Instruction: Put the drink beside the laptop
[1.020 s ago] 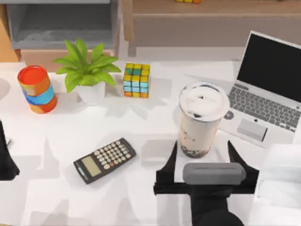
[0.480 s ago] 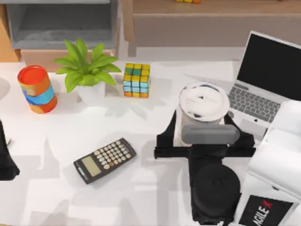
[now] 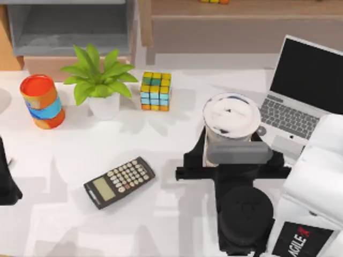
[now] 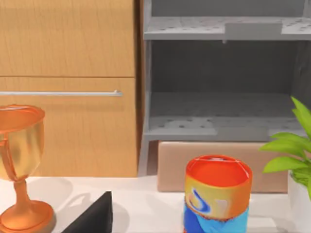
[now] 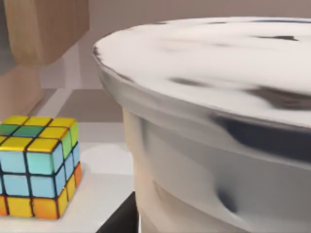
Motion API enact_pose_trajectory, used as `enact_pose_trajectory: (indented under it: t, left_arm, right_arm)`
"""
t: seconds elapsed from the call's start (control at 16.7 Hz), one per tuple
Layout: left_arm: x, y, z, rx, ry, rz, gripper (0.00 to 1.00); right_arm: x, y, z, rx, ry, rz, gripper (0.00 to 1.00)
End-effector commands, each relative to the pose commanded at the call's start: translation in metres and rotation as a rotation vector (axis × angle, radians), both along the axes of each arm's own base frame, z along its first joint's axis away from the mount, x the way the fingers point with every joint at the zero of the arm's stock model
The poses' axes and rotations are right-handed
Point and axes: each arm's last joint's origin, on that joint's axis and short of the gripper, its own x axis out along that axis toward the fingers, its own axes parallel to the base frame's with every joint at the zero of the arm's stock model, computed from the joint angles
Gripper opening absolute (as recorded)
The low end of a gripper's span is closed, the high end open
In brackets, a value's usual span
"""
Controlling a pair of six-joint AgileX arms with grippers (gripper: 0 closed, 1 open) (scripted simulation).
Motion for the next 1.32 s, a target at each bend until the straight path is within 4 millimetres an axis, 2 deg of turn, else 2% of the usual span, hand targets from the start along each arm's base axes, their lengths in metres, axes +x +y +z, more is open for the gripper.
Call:
enact_pose_trajectory:
  t: [0.42, 0.96, 1.32]
  left_arm:
    - [0.0, 0.0, 0.0, 0.0, 0.0, 0.0, 1.0]
    - [0.0, 0.0, 0.0, 0.0, 0.0, 0.0, 1.0]
    - [0.0, 0.0, 0.0, 0.0, 0.0, 0.0, 1.0]
  right_arm:
    - [0.0, 0.0, 0.0, 0.0, 0.0, 0.0, 0.02]
    - [-0.001, 0.0, 0.0, 0.002, 0.0, 0.001, 0.0]
    - [-0.001, 0.0, 0.01, 0.002, 0.0, 0.001, 0.0]
